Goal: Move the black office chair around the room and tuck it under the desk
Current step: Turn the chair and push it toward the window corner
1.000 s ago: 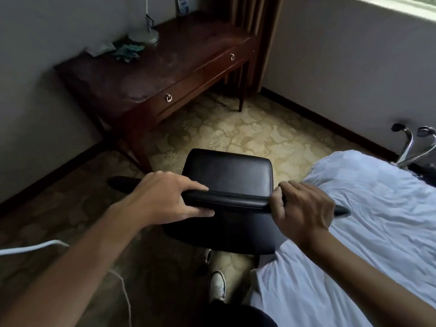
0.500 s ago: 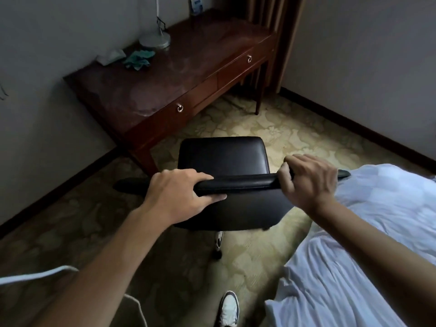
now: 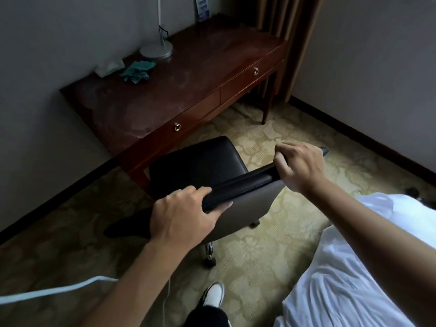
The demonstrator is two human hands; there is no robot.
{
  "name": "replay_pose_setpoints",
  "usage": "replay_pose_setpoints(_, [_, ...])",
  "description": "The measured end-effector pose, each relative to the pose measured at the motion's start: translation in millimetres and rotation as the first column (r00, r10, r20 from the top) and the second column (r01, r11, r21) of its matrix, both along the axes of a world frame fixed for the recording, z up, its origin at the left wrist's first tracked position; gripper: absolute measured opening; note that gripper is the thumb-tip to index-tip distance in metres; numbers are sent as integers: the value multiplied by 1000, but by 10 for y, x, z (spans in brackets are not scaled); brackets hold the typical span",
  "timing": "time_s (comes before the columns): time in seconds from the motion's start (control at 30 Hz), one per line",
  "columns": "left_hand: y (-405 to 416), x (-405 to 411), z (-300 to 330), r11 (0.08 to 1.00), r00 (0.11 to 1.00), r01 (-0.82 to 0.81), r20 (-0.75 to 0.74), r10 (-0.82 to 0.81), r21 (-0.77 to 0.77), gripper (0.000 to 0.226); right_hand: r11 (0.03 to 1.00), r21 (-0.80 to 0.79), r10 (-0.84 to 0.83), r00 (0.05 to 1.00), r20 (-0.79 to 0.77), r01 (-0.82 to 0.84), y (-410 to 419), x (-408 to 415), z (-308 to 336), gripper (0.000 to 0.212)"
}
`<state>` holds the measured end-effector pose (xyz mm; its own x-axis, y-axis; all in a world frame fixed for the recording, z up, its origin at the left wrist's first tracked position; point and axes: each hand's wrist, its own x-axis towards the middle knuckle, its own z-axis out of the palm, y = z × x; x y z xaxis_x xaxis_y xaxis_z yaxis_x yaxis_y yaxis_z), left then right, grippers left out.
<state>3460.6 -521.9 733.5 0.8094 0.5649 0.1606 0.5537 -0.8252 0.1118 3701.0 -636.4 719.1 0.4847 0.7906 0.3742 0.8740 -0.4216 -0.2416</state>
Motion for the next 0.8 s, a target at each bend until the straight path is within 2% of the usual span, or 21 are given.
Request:
replay_pose_setpoints(0.23, [32, 174, -49, 1000, 1000, -16, 7, 16, 11, 62, 997, 2, 79, 995, -55, -79, 99, 205, 70, 23])
replay_pose_setpoints(0.37, [42, 336, -148, 997, 996, -75, 58, 74, 3, 59, 986, -116, 110, 990, -85, -119, 223, 365, 123, 28])
replay_pose_setpoints(0.43, [26, 423, -164, 994, 993, -110, 50, 111, -16, 57, 968, -145, 193, 978, -84, -203, 346, 254, 123, 30])
replay_pose_setpoints(0.5, [16, 534, -149, 989, 988, -145, 45, 146, -39, 56, 948, -132, 285, 957, -60, -291, 475, 102, 95, 28])
replay_pose_setpoints(0.57, [15, 645, -112, 980, 980, -191, 44, 194, -64, 56, 944, -114, 304, 951, -56, -309, 569, 82, 93, 27])
replay_pose_setpoints(0.8, [-120, 1040, -94, 948, 945, -309, 92, 315, -74, 56, 882, -24, 470, 883, -13, -470, 599, 564, 36, 29])
